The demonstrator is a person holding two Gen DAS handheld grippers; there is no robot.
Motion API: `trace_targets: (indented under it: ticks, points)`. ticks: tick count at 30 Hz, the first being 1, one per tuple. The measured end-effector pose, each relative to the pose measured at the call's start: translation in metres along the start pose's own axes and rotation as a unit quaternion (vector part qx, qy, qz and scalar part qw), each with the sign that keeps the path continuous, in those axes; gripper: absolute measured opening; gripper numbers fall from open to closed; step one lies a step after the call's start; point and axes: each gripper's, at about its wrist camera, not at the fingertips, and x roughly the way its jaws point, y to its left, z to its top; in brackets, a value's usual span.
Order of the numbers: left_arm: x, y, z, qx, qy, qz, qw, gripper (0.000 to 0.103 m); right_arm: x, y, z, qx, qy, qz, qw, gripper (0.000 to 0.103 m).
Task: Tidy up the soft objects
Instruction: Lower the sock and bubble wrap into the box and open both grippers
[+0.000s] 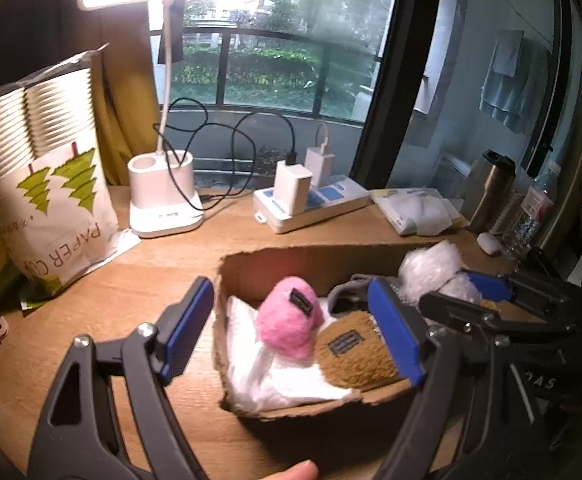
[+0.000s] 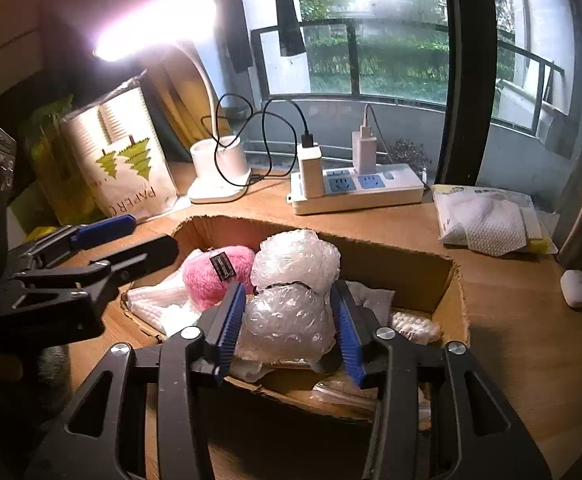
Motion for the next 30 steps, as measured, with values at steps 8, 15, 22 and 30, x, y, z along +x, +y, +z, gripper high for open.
trace_targets:
  ticks: [8,15,22,30]
  points:
    - [-0.011,0.004,-0.003,-0.003,-0.006,-0.004,1.0,0.081,-0.006,0.006,-0.002,-0.001,-0.003,-0.01,1.0,0.062]
    - [-0.031,-0.004,-0.003,0.004,-0.021,-0.012,0.9997,0.081,-0.026,0.013,-0.004,-0.005,-0.015,-0.018,1.0,0.062]
    - [-0.056,-0.011,-0.007,0.004,-0.032,-0.018,0.9993,0.081,-0.052,0.018,-0.011,-0.009,-0.029,-0.026,0.999,0.062]
    - [-0.081,-0.023,-0.015,0.011,-0.04,-0.021,0.9989,0.081,-0.081,0.022,-0.022,-0.011,-0.044,-0.034,0.998,0.062]
